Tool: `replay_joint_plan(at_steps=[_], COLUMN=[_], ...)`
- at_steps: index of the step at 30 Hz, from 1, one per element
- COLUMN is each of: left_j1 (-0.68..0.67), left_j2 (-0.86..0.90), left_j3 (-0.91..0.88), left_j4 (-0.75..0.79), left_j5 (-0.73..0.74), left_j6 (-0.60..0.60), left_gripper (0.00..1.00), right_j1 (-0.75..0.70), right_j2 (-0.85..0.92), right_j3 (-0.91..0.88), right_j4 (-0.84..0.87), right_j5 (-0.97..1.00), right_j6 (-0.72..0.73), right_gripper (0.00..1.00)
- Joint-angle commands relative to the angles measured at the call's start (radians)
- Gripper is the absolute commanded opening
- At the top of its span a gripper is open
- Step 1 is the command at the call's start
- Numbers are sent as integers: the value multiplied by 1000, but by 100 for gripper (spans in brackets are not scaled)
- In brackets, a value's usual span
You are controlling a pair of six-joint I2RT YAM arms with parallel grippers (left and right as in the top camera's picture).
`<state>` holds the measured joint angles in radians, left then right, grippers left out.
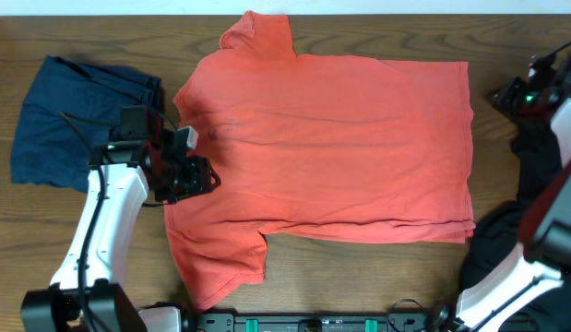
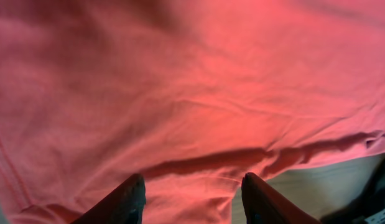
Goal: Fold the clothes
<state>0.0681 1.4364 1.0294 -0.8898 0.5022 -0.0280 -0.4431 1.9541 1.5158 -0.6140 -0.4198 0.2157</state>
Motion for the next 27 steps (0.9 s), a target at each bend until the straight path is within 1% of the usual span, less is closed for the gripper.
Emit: replay_joint_plan(at_steps=[1,2,3,4,5,8,10,14,17,20,27], left_j1=[-1,-1,-1,-1,-1,-1,-2,-2,-2,-2,-2], left_j2=[-71,-85,-100,-117,-127,-135,-131,-116,-101,-76,9], left_j3=[89,98,103,105,105,104,102,69,31,-7,-34], left_j4=[-11,-11,-10,-9,-11,-42,-71,-94,-96,-93,-71], left_j5=[10,10,10,8,0,-30,-47,-47,-51,-51,-50], left_j6=[9,9,9,9,9,10,10,28,44,44,80], left_gripper=[52,52,55,58,59,59,59,59,59,59,58], right_j1=[0,2,4,7,12,30,40,39,23,2,-3], right_j2=[-140,-160,-176,-183,-183,-167,-156,-139,-125,-119,-119], right_j3=[8,8,7,7,7,-18,-64,-192,-279,-346,-452], right_j4=[-77,-111,-154,-203,-250,-388,-422,-347,-266,-183,-64], right_j5=[-3,6,22,42,56,105,165,185,214,209,206], right_j6=[-35,-26,-10,10,24,31,31,43,87,87,88], right_gripper=[31,27,24,24,23,25,30,31,26,22,24])
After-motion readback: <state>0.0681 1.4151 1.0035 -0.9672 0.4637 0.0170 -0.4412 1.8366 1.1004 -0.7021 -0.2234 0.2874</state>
